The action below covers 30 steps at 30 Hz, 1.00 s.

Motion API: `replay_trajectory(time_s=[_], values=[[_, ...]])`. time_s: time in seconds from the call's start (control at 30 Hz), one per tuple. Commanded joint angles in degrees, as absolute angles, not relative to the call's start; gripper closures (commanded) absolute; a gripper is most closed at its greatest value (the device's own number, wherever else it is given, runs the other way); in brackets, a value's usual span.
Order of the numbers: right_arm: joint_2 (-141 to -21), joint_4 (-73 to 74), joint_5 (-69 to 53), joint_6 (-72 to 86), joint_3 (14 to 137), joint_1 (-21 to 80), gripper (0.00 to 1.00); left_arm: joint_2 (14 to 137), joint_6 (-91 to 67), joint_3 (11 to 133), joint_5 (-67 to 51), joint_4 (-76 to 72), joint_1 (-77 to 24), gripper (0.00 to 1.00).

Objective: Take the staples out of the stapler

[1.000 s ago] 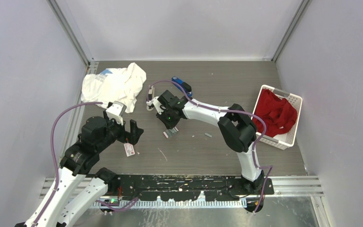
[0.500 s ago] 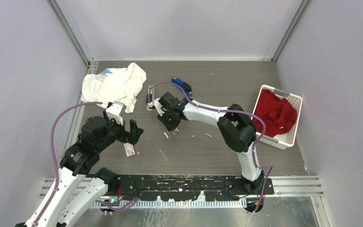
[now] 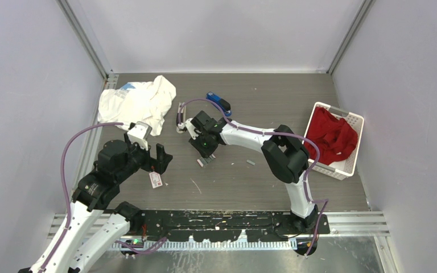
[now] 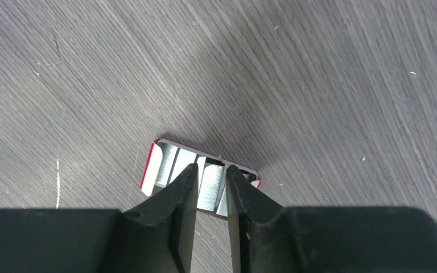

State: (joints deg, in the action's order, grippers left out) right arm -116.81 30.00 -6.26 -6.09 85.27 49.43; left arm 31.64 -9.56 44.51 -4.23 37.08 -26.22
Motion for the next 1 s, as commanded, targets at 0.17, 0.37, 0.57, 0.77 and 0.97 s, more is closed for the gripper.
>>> replay_trajectory(time_s=[0.17, 0.37, 0.57, 0.77, 0.97], values=[[-112.5, 28.3, -4.9, -6.4, 85.0, 49.4, 0.66, 31.5, -8.8, 44.6, -5.3, 34.3, -25.8, 0.07], [-110.7, 28.9, -9.0, -8.1, 85.0, 49.4, 0.66, 31.4, -8.8, 44.6, -5.4, 34.2, -25.6, 0.07], [-107.3, 29.1, -14.1, -11.3, 83.9, 49.3, 0.67, 31.3, -8.8, 44.6, -5.5, 34.2, -25.5, 0.07], [-104.5, 30.3, -23.0, -15.7, 81.8, 47.7, 0.66, 31.3, -8.8, 44.6, -5.5, 34.2, -25.3, 0.07], [-100.4, 31.8, -37.0, -20.0, 79.7, 42.9, 0.66, 31.1, -8.6, 44.6, -5.6, 34.1, -25.1, 0.07]])
